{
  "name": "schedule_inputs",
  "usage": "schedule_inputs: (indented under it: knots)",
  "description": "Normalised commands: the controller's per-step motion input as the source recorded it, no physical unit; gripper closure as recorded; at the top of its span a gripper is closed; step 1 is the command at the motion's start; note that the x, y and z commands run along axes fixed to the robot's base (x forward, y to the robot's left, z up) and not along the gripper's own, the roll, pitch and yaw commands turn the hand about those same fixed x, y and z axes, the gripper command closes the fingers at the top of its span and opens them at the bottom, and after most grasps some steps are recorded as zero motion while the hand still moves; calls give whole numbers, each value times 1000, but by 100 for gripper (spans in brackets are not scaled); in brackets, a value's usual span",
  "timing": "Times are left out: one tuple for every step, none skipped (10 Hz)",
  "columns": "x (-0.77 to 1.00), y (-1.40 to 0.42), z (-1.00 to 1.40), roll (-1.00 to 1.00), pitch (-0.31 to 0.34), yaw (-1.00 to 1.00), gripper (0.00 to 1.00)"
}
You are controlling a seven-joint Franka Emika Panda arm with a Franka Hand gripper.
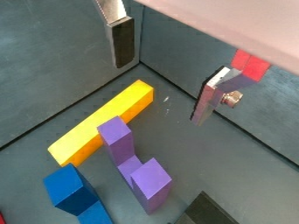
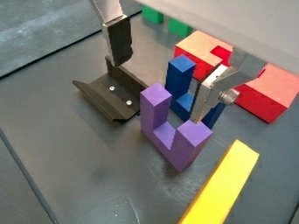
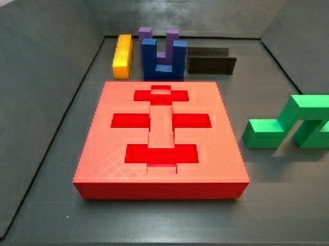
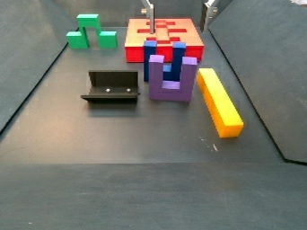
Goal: Pick up the purple object. Move up. Move to above the board. Insert the purple object.
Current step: Pick up the purple object.
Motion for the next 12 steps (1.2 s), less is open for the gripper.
schedule_inputs:
  knots:
    - [-63,0,0,0,-27,0,0]
    - [0,0,-20,0,0,0,0]
    - [86,-106,0,46,0,0,0]
    - [183,-549,-494,100,-51,0,0]
    - [51,-580,-694,97,-93,-14,0]
    - [0,0,-169,54,0,0,0]
    - [-369,0,-694,207,-54,-180,0]
    - [-569,0,-580,163,-51,-323,0]
    - [-557,0,-360,103,-30,-386,0]
    - [-451,0,-291,110,0,-349,0]
    - [-277,0,-329,91,0,-280,0]
    - [-49,-46,-511,61,-51,-171,0]
